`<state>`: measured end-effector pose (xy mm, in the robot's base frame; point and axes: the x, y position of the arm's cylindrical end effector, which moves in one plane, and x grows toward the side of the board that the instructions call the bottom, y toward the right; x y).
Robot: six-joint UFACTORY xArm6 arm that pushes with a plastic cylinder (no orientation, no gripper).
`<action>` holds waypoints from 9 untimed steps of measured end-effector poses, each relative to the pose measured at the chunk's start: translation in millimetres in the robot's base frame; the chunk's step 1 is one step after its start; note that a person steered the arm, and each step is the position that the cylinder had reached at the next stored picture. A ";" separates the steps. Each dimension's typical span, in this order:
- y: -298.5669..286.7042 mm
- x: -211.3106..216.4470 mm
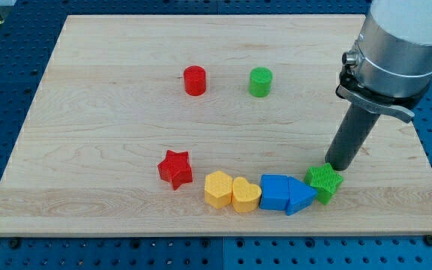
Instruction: Nudge the red star right a bit
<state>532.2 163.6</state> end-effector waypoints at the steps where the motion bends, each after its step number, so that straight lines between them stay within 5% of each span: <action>1: -7.4 -4.3; 6: -256.8 -53.3; 9: -297.8 -39.5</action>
<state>492.6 -134.2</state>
